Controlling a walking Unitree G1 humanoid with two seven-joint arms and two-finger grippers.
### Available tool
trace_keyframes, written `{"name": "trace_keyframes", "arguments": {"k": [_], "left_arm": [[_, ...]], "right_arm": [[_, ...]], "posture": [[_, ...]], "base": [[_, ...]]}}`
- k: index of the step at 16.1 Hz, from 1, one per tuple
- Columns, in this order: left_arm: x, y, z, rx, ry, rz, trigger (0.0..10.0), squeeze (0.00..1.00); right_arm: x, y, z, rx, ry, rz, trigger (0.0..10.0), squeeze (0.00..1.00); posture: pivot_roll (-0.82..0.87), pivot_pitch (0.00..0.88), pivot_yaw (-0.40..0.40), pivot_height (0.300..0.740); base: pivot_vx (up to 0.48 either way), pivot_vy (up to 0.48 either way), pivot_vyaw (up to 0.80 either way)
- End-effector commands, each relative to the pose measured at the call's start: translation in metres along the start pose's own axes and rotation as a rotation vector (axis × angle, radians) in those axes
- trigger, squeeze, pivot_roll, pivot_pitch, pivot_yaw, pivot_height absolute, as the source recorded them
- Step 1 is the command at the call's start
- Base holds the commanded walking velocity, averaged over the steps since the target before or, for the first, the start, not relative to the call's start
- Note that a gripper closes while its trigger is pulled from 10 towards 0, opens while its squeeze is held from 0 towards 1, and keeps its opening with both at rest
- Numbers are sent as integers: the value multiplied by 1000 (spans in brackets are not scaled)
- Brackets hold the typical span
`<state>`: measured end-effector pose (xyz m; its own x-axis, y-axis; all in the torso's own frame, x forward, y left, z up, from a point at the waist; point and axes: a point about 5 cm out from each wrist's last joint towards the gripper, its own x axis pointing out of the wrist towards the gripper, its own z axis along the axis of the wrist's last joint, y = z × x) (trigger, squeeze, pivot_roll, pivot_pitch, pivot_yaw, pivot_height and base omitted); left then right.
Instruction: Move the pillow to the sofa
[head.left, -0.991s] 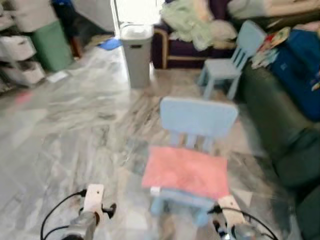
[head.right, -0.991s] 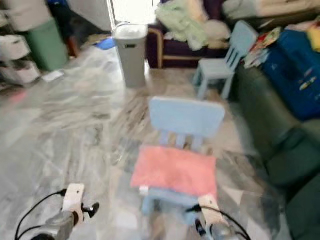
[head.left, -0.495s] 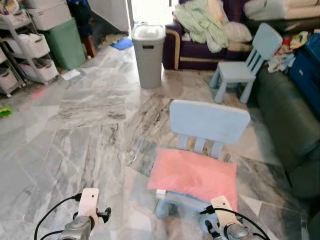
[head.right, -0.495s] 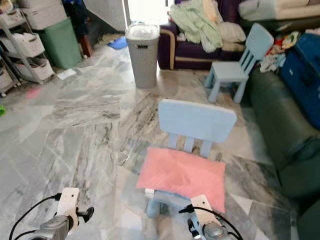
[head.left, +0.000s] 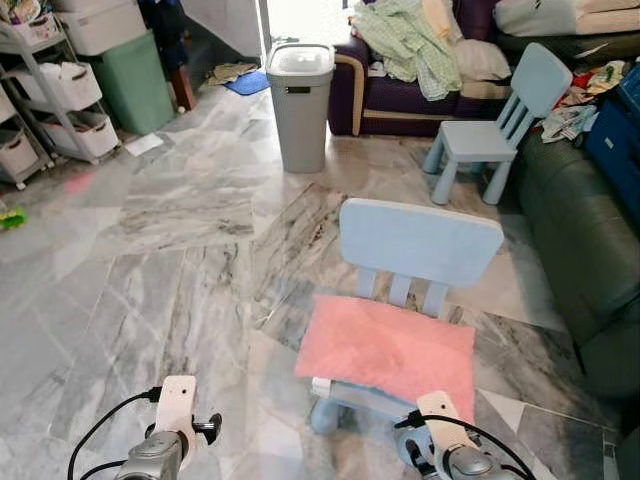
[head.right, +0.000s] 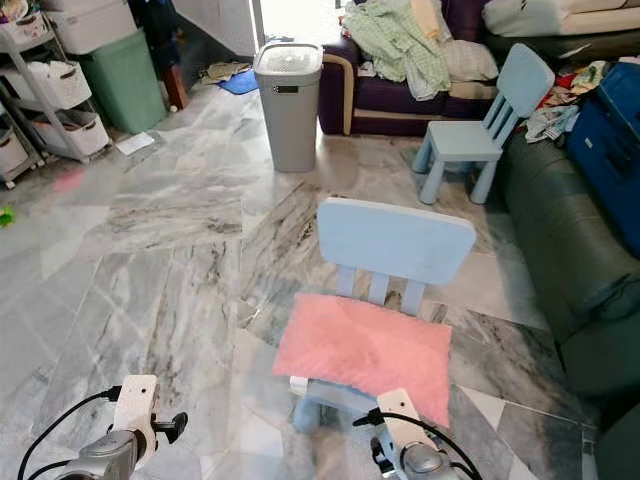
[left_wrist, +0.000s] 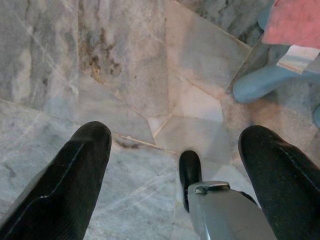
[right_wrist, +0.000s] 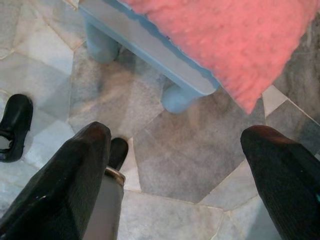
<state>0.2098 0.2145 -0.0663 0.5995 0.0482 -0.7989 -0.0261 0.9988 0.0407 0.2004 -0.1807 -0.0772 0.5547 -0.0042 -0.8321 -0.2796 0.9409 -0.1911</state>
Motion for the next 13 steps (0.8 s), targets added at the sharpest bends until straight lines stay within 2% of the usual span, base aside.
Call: {"name": "trace_keyframes", "arguments": {"k": [1,7,13], "left_arm": [[0,2,-2,-5,11,6,10000,0],[-1,3,-6,-9,19,8,10000,0],[-2,6,-7,-28,20,15,10000,0]], "right_arm": [[0,0,0,-7,6,-8,10000,0],[0,4,0,-10,5,-4,10000,0],[0,2,-1,-13,-1,-5,10000,0]], "posture": [[63,0,25,740],[61,0,27,740],[61,0,26,740]], "base": [[0,-450,0],[0,-472,0],[0,0,0]]}}
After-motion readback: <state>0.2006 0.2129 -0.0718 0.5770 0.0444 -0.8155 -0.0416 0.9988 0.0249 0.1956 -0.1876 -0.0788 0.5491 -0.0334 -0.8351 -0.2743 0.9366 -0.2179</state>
